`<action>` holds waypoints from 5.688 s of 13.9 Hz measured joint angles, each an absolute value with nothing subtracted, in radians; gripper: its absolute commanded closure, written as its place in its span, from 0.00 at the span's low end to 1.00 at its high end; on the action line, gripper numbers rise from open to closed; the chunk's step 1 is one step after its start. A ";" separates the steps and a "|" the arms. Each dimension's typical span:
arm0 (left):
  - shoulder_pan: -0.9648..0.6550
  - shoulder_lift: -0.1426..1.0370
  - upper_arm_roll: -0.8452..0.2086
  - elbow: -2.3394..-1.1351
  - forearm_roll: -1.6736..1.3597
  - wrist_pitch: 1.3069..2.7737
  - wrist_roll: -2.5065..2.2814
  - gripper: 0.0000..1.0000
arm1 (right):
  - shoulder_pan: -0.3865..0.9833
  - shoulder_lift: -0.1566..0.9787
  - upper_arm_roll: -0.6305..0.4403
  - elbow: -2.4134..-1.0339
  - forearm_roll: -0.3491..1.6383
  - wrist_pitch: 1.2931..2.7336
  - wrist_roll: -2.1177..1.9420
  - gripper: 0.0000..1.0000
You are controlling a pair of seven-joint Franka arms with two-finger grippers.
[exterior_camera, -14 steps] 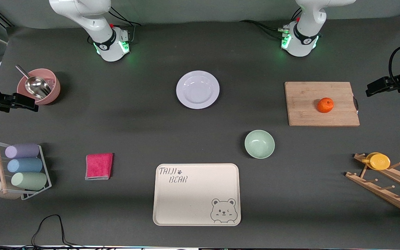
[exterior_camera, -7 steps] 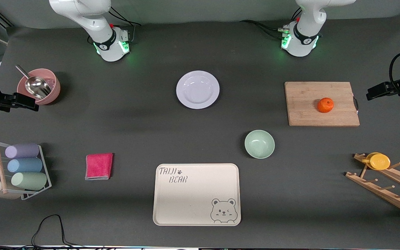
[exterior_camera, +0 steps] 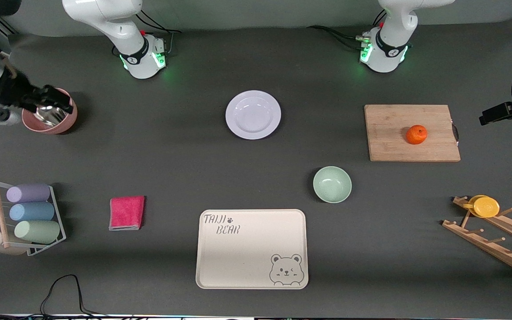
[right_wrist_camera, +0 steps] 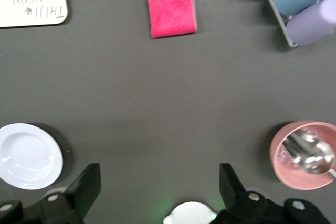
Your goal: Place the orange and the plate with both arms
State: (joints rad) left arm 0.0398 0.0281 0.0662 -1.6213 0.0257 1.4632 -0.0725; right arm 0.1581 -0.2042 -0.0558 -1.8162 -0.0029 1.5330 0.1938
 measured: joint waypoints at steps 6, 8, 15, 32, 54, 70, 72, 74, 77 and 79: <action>0.055 -0.076 0.069 -2.013 0.028 1.797 -0.072 0.07 | 0.336 -0.367 -0.046 -2.038 0.003 1.623 0.407 0.00; 0.062 -0.156 0.069 -2.215 0.031 1.950 -0.071 0.00 | 0.342 -0.369 -0.047 -2.046 0.020 1.627 0.410 0.00; 0.062 -0.109 0.064 -2.511 0.045 2.377 -0.023 0.00 | 0.341 -0.367 -0.137 -2.196 0.262 1.736 0.208 0.00; 0.075 0.076 0.065 -2.744 0.057 2.861 0.080 0.09 | 0.342 -0.091 -0.161 -2.717 1.290 2.098 -0.909 0.00; 0.107 -0.210 0.076 -2.100 0.060 1.771 0.091 1.00 | 0.290 0.347 -0.193 -2.691 1.532 1.907 -1.414 0.41; 0.001 -0.010 0.054 -1.727 0.053 1.504 -0.044 1.00 | 0.286 0.374 -0.193 -2.686 1.532 1.906 -1.470 0.59; -0.057 0.007 0.049 -1.720 0.052 1.505 -0.136 1.00 | 0.286 0.377 -0.193 -2.682 1.532 1.905 -1.470 0.59; -0.109 0.027 0.046 -1.700 0.052 1.504 -0.224 1.00 | 0.285 0.378 -0.193 -2.682 1.532 1.905 -1.470 0.59; -0.197 0.073 0.036 -1.662 0.052 1.504 -0.380 1.00 | 0.285 0.379 -0.193 -2.681 1.532 1.904 -1.470 0.59; -0.255 0.119 0.031 -1.622 0.051 1.504 -0.499 1.00 | 0.284 0.380 -0.193 -2.681 1.532 1.904 -1.470 0.59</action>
